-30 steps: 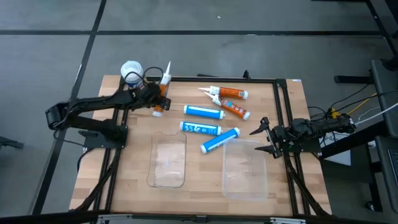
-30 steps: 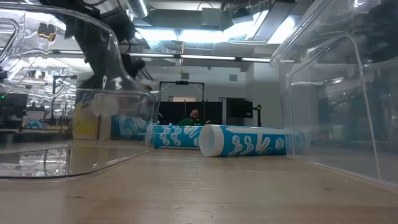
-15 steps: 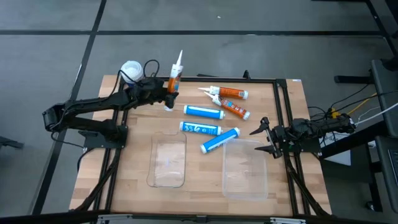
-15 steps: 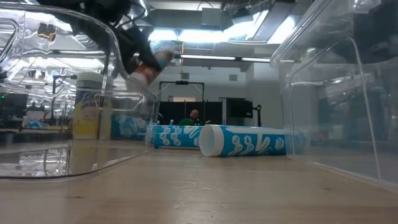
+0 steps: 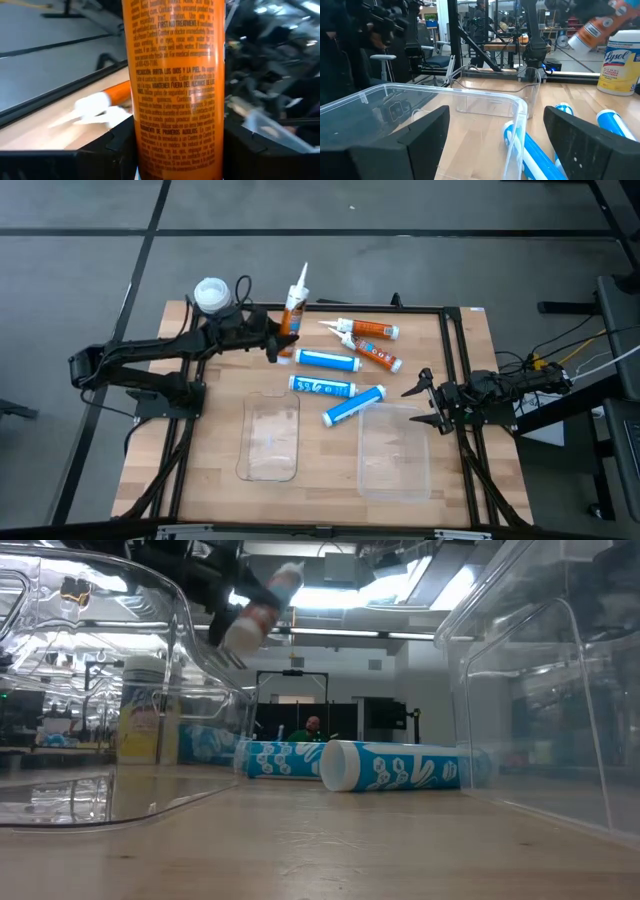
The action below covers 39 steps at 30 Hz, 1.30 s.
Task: Pick & place silicon tubes, Sealant and Lysol wipes
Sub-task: Put the left orange sealant into the left transparent bin
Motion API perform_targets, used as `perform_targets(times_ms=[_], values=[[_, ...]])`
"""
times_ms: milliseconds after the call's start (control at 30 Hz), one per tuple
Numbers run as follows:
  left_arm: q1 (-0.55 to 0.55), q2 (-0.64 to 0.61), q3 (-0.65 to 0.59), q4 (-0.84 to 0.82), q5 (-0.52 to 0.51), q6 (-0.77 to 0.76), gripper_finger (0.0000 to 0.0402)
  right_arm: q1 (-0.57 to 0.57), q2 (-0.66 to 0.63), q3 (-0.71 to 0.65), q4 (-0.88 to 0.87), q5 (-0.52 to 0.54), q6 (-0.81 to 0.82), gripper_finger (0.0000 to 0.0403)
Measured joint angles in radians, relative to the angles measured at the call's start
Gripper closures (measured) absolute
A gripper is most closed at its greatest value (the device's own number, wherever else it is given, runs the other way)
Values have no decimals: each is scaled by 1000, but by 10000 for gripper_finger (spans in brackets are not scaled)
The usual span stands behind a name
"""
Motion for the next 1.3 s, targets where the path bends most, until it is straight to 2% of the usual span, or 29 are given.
perform_targets(times_ms=[300, 867, 1300], values=[[-115, 0, 0, 74, 6, -71, 201, 0, 0, 0, 0, 0, 0, 80], [-465, -5, 0, 95, -369, -159, 201, 0, 0, 0, 0, 0, 0, 80], [-738, -44, 0, 94, -564, -159, 201, 0, 0, 0, 0, 0, 0, 80]])
